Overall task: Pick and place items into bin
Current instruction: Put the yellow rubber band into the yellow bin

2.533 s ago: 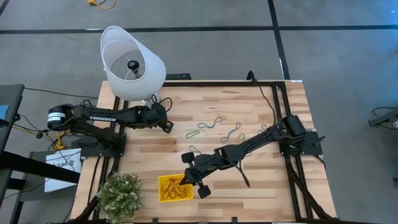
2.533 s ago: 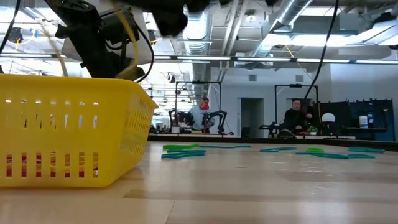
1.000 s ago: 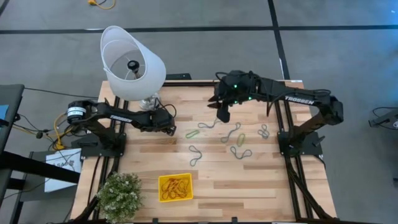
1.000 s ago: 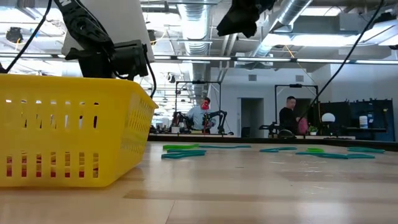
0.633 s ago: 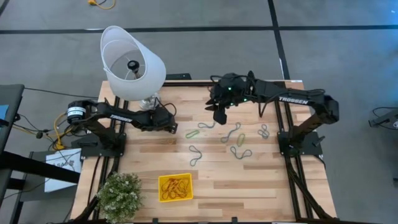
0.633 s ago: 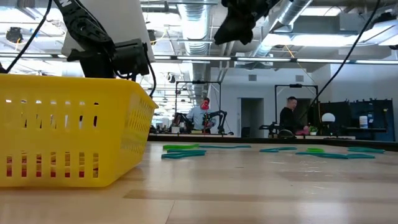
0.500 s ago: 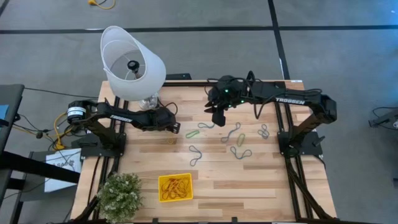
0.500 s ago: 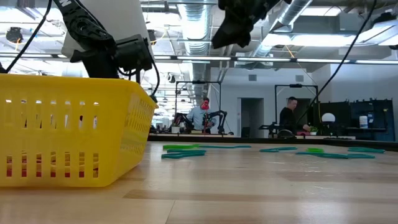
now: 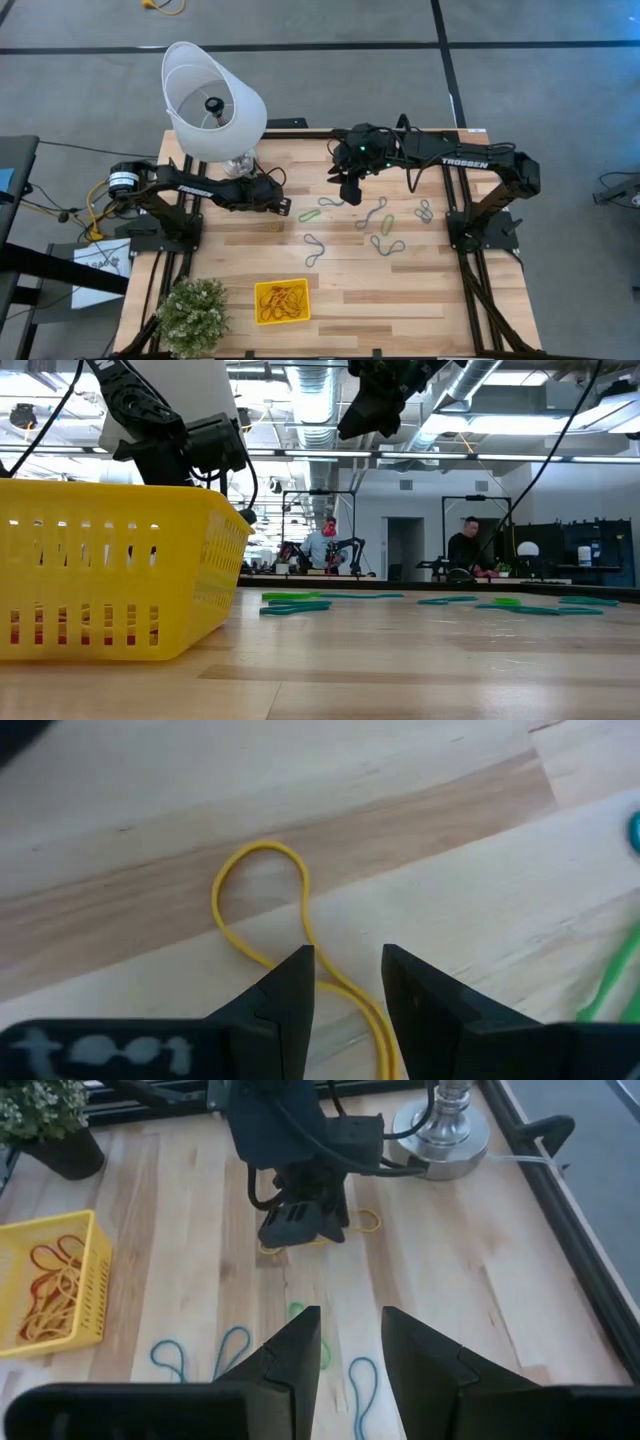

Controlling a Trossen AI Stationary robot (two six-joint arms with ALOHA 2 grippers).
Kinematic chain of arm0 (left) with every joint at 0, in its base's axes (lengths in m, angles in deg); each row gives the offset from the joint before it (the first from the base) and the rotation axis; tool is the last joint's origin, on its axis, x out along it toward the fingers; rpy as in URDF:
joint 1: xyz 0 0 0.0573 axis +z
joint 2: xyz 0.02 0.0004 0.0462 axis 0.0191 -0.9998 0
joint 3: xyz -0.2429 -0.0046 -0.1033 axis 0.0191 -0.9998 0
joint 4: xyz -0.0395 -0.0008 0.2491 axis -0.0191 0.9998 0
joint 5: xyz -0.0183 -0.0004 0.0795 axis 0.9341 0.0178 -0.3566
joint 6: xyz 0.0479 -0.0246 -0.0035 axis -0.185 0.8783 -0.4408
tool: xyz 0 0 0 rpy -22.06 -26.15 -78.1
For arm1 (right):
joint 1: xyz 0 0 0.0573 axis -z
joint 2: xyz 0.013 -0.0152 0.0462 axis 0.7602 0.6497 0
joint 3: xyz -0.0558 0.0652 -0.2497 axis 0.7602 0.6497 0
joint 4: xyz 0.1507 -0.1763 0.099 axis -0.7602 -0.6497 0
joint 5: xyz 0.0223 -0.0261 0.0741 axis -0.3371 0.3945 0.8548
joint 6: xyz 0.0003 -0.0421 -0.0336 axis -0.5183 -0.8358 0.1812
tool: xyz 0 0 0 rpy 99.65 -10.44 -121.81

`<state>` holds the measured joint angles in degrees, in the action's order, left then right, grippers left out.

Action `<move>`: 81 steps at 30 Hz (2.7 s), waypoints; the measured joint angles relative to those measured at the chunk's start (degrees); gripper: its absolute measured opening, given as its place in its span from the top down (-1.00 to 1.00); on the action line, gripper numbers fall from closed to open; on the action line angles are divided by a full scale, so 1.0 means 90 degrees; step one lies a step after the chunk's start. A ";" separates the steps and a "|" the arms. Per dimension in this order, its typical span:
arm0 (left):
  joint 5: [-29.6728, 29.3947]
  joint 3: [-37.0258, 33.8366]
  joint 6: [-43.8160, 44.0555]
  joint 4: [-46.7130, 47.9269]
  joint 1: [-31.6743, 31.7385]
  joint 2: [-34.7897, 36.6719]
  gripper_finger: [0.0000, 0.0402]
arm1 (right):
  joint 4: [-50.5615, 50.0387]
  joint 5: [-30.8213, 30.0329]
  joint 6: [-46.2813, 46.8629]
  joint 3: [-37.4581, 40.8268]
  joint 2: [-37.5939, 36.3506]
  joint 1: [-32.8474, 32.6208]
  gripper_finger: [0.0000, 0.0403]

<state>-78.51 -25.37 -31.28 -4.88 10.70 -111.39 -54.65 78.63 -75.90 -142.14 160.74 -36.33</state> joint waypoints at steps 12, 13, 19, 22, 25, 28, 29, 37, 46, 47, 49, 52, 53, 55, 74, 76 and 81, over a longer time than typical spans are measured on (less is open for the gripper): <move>-0.0173 0.0068 -0.0241 -0.0511 0.0192 -0.0743 0.45 | 0.0022 -0.0005 -0.0086 0.0000 0.0000 -0.0044 0.49; -0.0227 0.0066 -0.0227 -0.0501 0.0189 -0.0752 0.45 | 0.0024 -0.0006 -0.0103 0.0000 0.0000 -0.0043 0.49; -0.0284 0.0066 -0.0526 -0.0302 0.0189 -0.0765 0.60 | 0.0013 -0.0002 -0.0188 0.0000 0.0000 -0.0044 0.49; -0.0378 0.0066 -0.0712 -0.0172 0.0189 -0.0765 0.81 | 0.0019 -0.0001 -0.0199 0.0000 0.0000 -0.0044 0.49; -0.0423 0.0066 -0.1042 -0.0146 0.0189 -0.0765 0.96 | 0.0019 0.0001 -0.0237 0.0000 0.0000 -0.0044 0.49; -0.0522 0.0063 -0.1264 -0.0167 0.0162 -0.0767 0.99 | 0.0019 0.0000 -0.0237 0.0000 0.0000 -0.0044 0.49; -0.0566 0.0051 -0.1357 -0.0212 0.0133 -0.0767 0.99 | 0.0019 0.0001 -0.0236 0.0000 0.0000 -0.0044 0.49; -0.0337 0.0711 -0.2387 0.0776 -0.0283 -0.0007 1.00 | -0.0057 0.0001 -0.0235 0.0000 -0.0002 -0.0044 0.49; -0.0244 0.2051 -0.2678 0.2348 -0.1494 0.1711 1.00 | -0.0378 -0.0002 -0.0235 -0.0002 -0.0005 -0.0044 0.49; -0.0226 0.2139 -0.2660 0.2478 -0.1700 0.1840 1.00 | -0.0424 -0.0002 -0.0233 -0.0002 -0.0005 -0.0044 0.49; -0.0152 0.2297 -0.2560 0.2591 -0.2189 0.2020 1.00 | -0.0506 -0.0002 -0.0235 -0.0002 -0.0005 -0.0044 0.49; -0.0110 0.2456 -0.2296 0.2476 -0.2951 0.2188 1.00 | -0.0582 -0.0002 -0.0235 -0.0002 -0.0005 -0.0044 0.49; -0.0115 0.2477 -0.2222 0.2467 -0.3174 0.2176 1.00 | -0.0599 0.0000 -0.0212 -0.0002 -0.0005 -0.0044 0.49; -0.0157 0.2477 -0.1981 0.2416 -0.3621 0.2049 1.00 | -0.0649 0.0001 -0.0116 -0.0002 -0.0005 -0.0044 0.49; 0.0480 0.2480 -0.0731 0.1355 -0.4845 0.0294 1.00 | -0.0648 -0.0002 0.0105 0.0294 -0.0005 -0.0085 0.49; 0.0543 0.2480 -0.0748 0.0997 -0.4890 0.0333 1.00 | -0.0646 -0.0002 0.0105 0.0294 -0.0005 -0.0085 0.49; 0.0366 0.2727 -0.1172 0.0679 -0.5072 0.0582 1.00 | -0.0641 -0.0004 0.0103 0.0294 -0.0005 -0.0085 0.49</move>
<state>-75.22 -0.82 -41.83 1.23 -34.95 -106.16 -60.42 78.59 -74.97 -139.49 160.70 -37.10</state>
